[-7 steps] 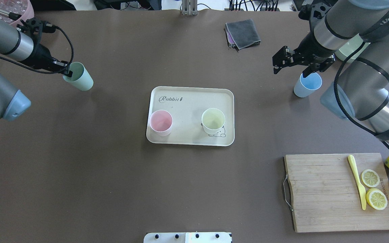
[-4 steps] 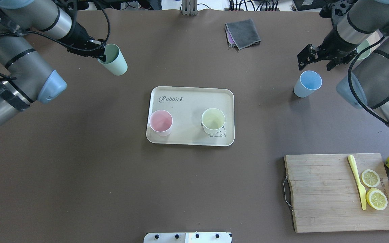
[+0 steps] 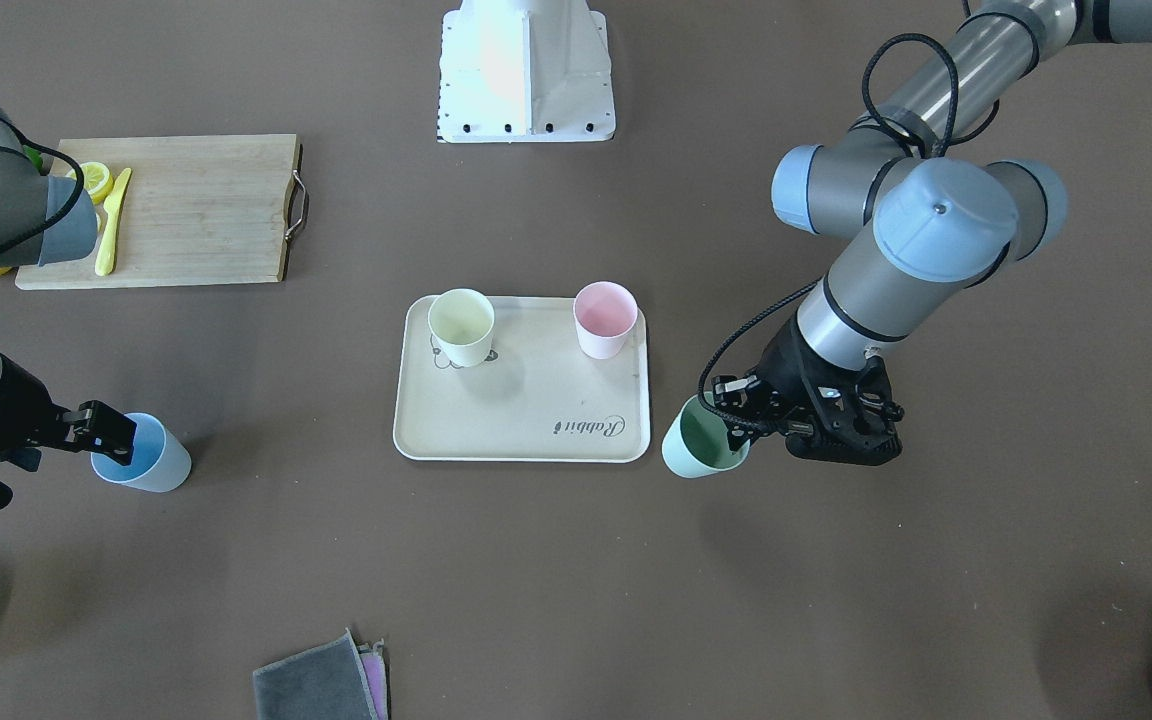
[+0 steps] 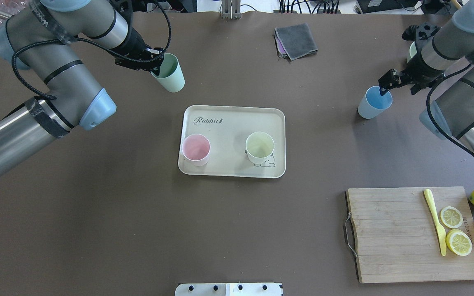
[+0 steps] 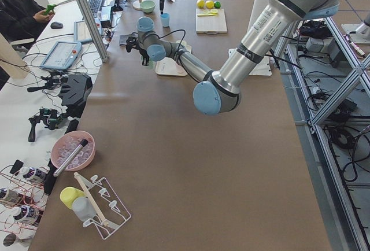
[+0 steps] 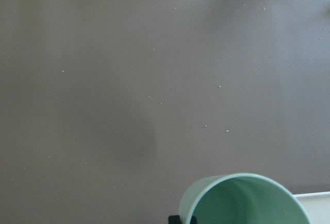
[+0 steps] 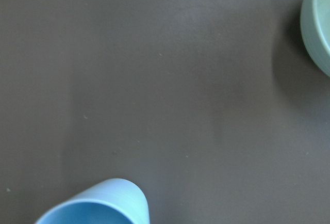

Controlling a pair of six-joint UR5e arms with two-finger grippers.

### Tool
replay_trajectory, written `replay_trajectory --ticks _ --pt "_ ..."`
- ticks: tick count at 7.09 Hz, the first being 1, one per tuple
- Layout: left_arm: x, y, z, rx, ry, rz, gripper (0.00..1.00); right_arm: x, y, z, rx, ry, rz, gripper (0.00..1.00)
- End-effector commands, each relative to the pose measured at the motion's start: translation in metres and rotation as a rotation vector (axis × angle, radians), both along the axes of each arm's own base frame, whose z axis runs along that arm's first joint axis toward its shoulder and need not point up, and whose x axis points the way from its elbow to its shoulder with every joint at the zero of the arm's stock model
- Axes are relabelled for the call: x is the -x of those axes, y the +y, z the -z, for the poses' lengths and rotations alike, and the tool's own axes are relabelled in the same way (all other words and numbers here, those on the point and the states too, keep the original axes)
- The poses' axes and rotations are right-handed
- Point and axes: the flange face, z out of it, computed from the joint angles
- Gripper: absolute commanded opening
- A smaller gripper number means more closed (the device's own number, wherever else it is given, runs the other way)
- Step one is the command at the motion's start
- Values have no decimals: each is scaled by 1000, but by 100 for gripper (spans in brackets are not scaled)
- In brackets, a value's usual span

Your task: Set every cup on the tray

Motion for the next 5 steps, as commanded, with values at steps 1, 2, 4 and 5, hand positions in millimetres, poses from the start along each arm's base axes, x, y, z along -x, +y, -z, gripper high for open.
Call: replay_trajectory --ticks 1,2,4,5 --pt "2 4 12 4 -2 1 0 -6 23 -21 15 -1 2 100" --pt "3 4 11 3 -2 0 0 4 26 -14 18 -8 5 32" --pt "5 7 9 1 -2 1 0 43 28 18 -25 -21 39 0" --pt "6 7 10 -2 0 3 0 46 26 29 -37 -31 38 0"
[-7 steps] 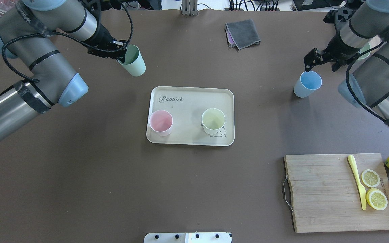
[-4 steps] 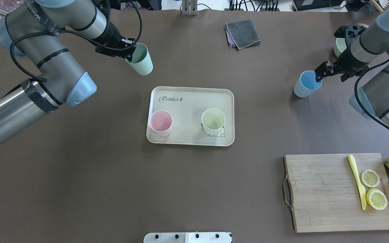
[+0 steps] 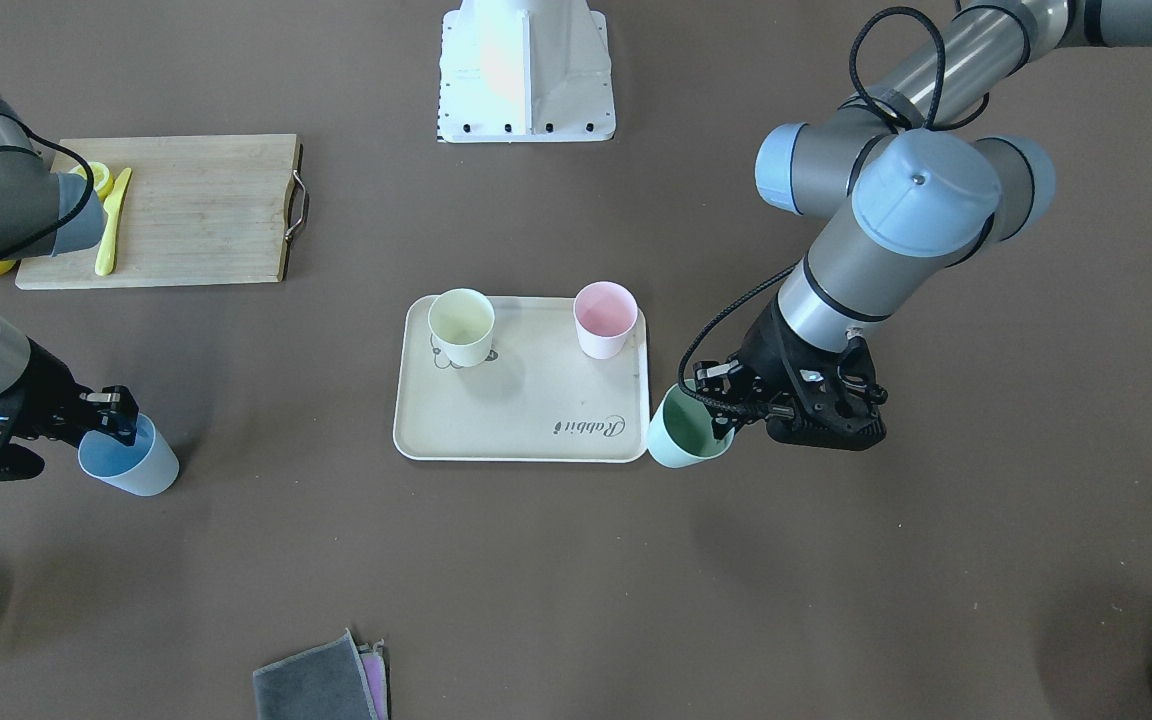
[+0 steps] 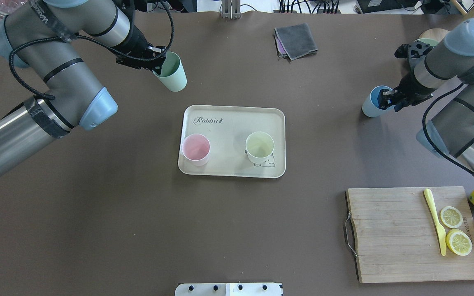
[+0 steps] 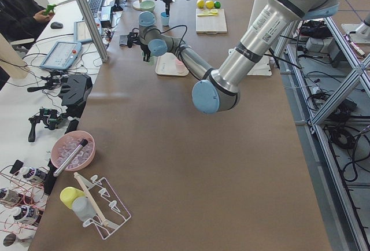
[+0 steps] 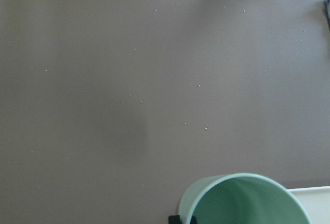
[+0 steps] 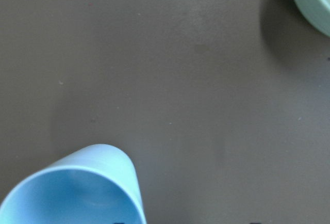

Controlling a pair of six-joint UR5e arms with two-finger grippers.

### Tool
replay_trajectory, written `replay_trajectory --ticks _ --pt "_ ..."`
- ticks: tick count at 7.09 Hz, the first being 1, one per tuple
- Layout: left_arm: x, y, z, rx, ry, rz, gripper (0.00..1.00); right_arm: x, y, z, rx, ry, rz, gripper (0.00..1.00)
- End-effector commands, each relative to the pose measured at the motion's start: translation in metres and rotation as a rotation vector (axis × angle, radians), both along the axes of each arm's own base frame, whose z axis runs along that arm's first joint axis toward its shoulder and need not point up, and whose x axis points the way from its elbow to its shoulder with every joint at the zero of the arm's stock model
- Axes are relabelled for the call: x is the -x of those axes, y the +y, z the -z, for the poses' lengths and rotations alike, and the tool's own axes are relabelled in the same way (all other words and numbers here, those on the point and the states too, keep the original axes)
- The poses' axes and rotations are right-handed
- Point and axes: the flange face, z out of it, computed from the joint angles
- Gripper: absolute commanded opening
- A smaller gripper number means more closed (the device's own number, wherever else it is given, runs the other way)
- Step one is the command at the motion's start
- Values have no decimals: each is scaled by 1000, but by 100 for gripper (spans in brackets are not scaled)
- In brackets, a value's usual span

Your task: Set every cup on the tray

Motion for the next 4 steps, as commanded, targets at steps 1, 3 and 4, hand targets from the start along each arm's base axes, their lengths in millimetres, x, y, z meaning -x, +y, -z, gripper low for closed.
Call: replay_trajectory --ticks 1,3,4 --pt "2 1 0 -2 1 2 0 9 0 45 -7 -49 -22 0" --pt "0 2 -1 -2 -1 1 0 3 -6 80 -21 -94 -26 0" --pt "-13 9 1 -14 -15 19 0 0 -7 122 -8 -114 -17 0"
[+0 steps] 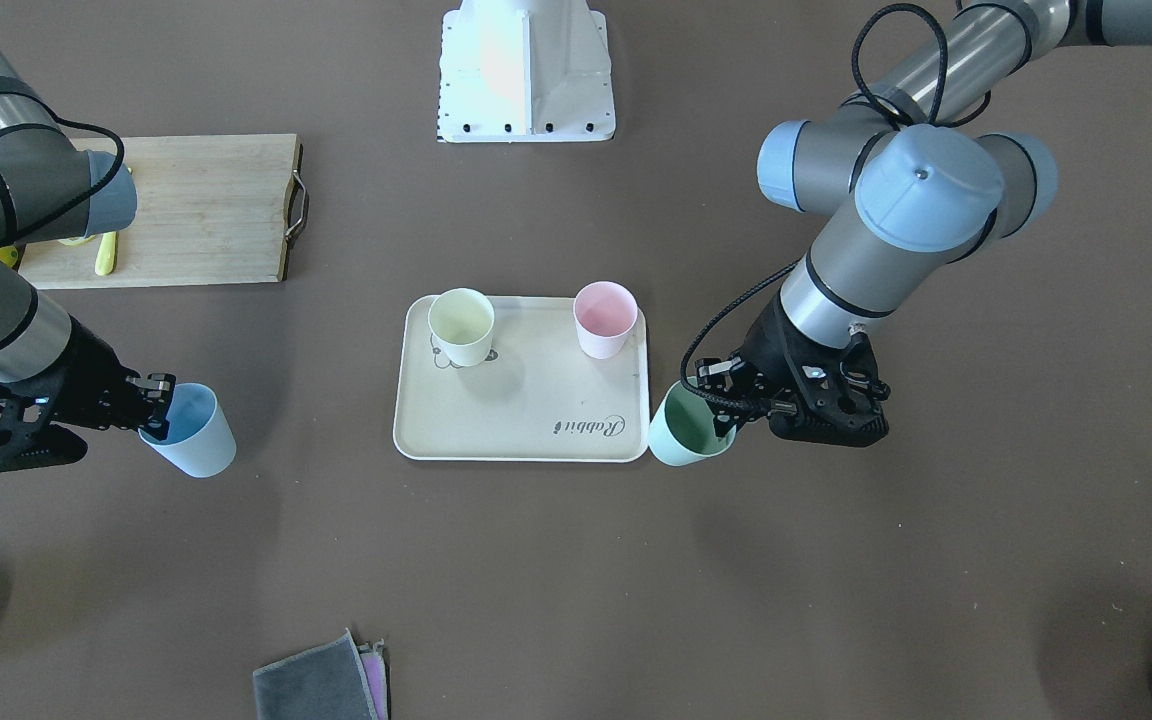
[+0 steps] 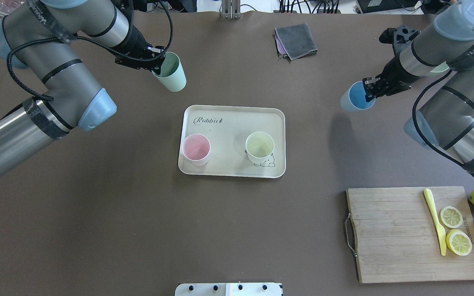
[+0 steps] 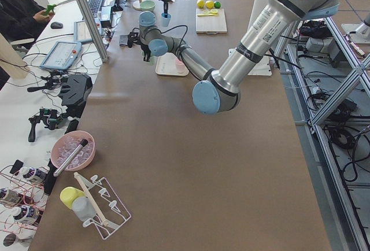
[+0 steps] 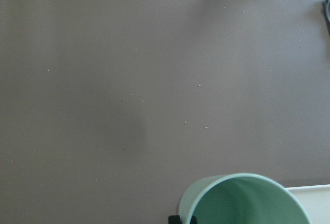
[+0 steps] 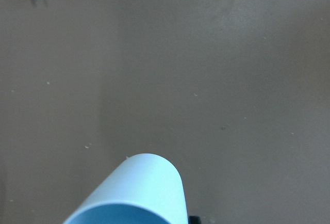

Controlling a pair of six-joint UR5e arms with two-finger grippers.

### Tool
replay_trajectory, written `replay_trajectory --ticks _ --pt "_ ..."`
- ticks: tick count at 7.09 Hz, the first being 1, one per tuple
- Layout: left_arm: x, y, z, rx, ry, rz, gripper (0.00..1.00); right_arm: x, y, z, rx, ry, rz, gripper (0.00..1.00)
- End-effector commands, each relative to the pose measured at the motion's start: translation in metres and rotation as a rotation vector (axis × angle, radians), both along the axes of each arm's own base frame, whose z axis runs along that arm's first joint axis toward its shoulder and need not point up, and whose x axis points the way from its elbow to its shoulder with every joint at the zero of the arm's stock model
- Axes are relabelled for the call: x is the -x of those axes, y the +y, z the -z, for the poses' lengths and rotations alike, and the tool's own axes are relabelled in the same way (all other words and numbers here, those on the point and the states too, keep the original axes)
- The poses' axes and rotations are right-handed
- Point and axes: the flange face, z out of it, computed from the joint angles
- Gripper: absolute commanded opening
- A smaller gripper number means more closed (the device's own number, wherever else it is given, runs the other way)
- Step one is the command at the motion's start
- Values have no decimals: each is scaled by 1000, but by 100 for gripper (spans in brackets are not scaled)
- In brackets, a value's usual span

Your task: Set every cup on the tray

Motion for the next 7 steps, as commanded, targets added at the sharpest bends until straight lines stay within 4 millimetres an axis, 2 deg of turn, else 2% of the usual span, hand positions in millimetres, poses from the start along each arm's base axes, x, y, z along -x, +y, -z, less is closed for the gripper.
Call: replay_trajectory --ticks 1,2,4,5,6,7 --pt "-52 38 7 -7 -18 16 0 2 -7 85 48 -25 -21 0" --pt "-71 51 8 -3 -25 21 0 16 -5 111 77 -43 -48 0" --pt "-113 79 1 -44 -70 29 0 51 6 137 93 -54 -55 0" --pt "-119 86 3 -50 -65 25 0 70 14 148 98 -49 -77 0" --pt "-124 89 2 6 -52 55 25 79 19 150 99 -49 -72 0" --pt "-135 98 0 -17 -70 81 77 92 24 160 80 -47 -64 0"
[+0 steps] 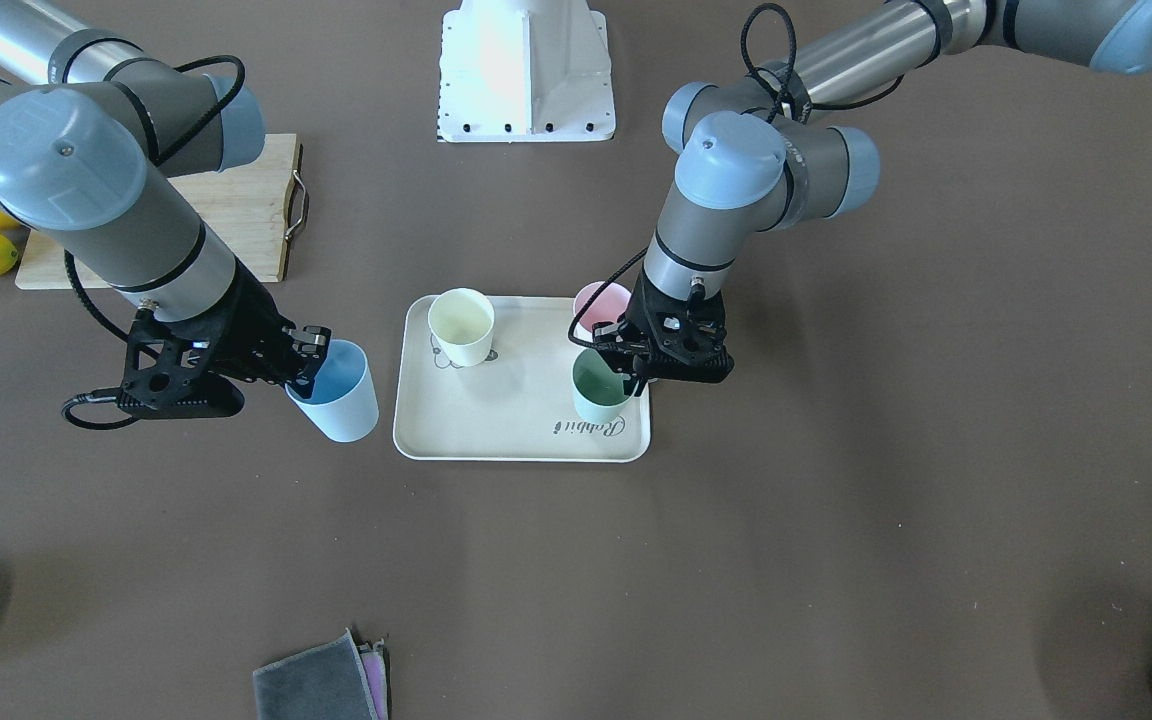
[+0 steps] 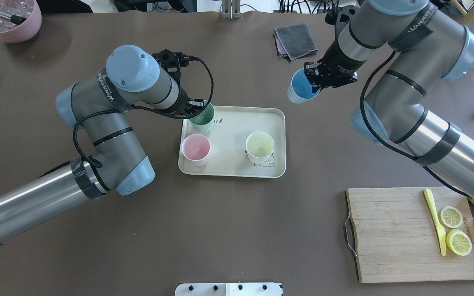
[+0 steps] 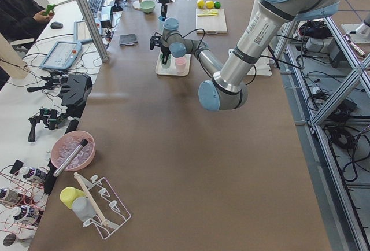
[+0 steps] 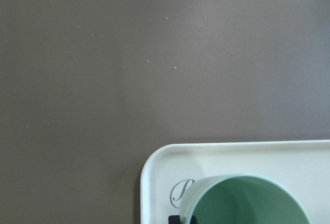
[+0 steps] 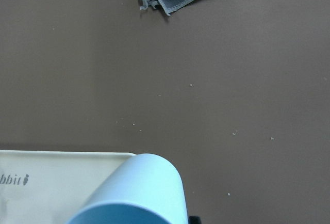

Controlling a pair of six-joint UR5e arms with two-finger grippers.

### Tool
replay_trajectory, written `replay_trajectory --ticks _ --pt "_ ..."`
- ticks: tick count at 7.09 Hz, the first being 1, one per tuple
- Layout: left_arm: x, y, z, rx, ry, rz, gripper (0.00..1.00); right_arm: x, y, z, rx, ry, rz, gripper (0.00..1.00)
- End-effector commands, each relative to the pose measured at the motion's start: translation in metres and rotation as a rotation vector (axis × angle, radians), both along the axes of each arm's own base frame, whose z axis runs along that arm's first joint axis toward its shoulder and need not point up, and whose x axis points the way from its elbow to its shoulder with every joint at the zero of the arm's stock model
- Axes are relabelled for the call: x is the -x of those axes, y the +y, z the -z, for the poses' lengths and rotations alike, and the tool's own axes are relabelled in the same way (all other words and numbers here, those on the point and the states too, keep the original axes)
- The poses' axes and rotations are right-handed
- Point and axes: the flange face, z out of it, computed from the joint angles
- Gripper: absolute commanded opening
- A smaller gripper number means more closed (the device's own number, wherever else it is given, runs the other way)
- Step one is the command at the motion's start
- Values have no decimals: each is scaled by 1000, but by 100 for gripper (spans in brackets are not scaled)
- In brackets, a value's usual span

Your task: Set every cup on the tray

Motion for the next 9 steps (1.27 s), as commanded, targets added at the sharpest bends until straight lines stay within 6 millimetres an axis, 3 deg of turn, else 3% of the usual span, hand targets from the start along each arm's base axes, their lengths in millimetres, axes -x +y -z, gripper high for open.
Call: replay_trajectory --ticks 1,2,3,5,7,8,9 --pt "-18 15 1 -22 -17 47 84 33 16 16 -5 6 -7 0" --pt "-15 15 7 -30 -7 48 93 53 23 32 2 1 -17 0" --pt "-1 3 10 -30 1 59 96 68 31 35 -9 9 -7 0" --pt "51 -37 13 2 30 58 96 119 40 34 10 55 -26 0" --pt "113 -71 18 -10 62 35 96 141 42 21 12 93 -19 0" --pt "141 -70 11 5 78 32 97 147 37 11 22 112 -17 0" --pt "169 -66 4 -32 77 17 97 151 28 4 14 105 -28 58"
